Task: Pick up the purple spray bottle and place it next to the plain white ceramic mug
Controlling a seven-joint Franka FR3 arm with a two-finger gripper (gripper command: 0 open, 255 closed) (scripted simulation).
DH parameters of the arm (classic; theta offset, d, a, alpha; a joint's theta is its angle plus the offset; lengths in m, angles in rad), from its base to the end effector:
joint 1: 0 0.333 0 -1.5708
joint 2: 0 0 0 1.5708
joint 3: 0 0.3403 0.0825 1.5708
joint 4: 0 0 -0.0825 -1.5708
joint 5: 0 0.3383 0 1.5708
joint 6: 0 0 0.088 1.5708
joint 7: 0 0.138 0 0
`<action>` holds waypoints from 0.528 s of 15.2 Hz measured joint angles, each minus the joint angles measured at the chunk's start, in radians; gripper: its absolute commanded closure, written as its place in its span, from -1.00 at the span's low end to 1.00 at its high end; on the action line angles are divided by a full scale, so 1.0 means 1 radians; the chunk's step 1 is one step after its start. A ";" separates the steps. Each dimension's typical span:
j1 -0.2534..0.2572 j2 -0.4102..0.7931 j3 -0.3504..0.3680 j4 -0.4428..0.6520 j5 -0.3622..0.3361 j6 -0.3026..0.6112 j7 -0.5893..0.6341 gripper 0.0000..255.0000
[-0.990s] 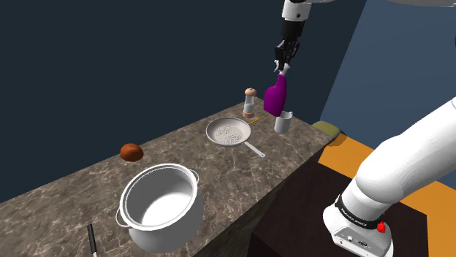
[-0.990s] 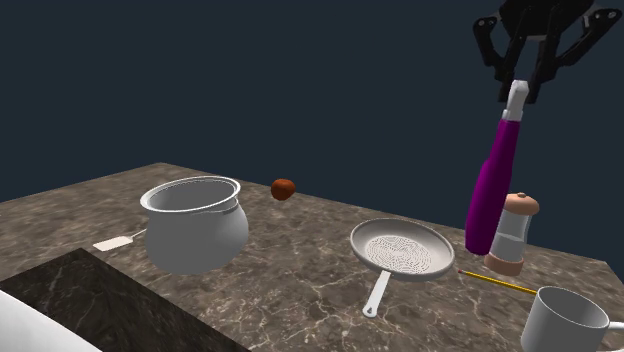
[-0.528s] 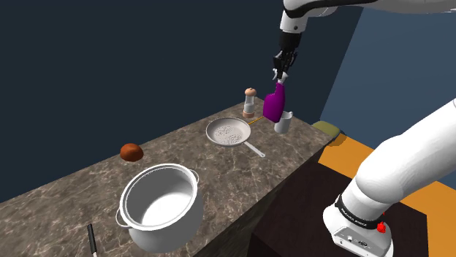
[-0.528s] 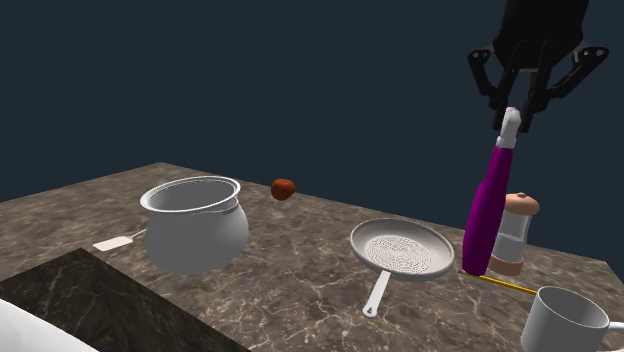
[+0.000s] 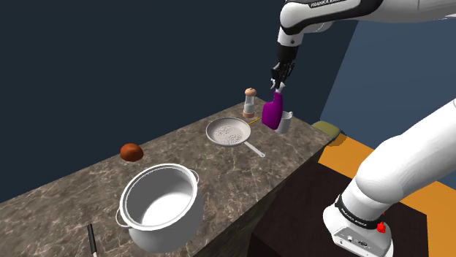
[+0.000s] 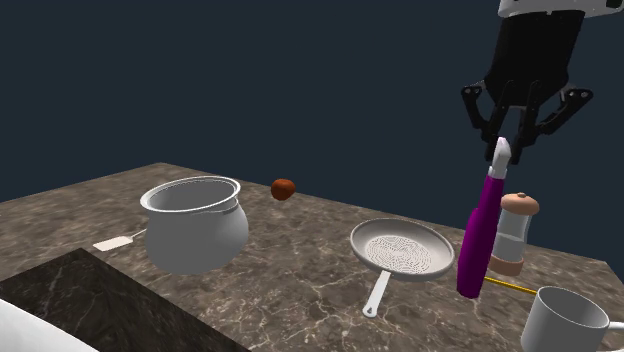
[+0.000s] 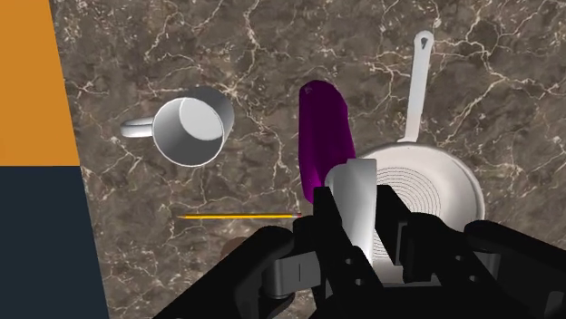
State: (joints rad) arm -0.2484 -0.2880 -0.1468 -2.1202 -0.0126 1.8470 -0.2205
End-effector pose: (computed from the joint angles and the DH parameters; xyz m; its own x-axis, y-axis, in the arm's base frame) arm 0.3860 -0.1689 0.5368 0.9861 -0.1651 0.0181 -0.1646 -0.9860 -0.0261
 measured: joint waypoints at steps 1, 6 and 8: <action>0.000 0.001 0.000 -0.013 0.000 0.013 0.000 1.00; -0.002 0.008 -0.004 -0.073 0.000 0.081 -0.004 1.00; -0.001 0.016 -0.004 -0.091 0.001 0.107 -0.005 1.00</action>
State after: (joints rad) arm -0.2497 -0.2717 -0.1509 -2.2109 -0.0120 1.9536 -0.2252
